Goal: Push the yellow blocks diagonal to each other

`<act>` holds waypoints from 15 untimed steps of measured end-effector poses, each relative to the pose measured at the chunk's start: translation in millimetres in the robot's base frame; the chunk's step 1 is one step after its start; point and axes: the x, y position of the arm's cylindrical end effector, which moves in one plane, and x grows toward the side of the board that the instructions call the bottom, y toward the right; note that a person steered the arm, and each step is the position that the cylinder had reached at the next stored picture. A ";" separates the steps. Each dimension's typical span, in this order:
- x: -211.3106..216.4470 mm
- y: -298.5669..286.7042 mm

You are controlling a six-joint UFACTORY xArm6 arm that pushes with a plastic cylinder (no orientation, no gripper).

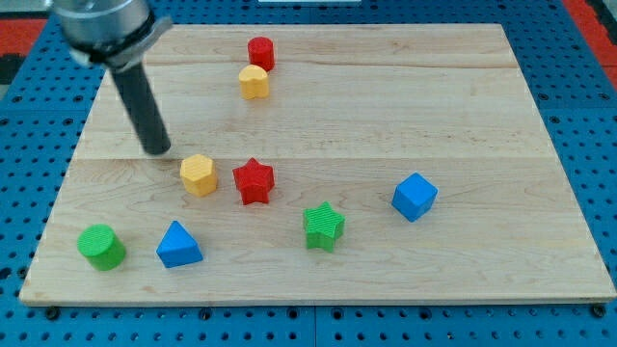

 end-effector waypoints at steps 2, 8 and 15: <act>59.7 54.6; -18.8 58.7; -138.2 40.7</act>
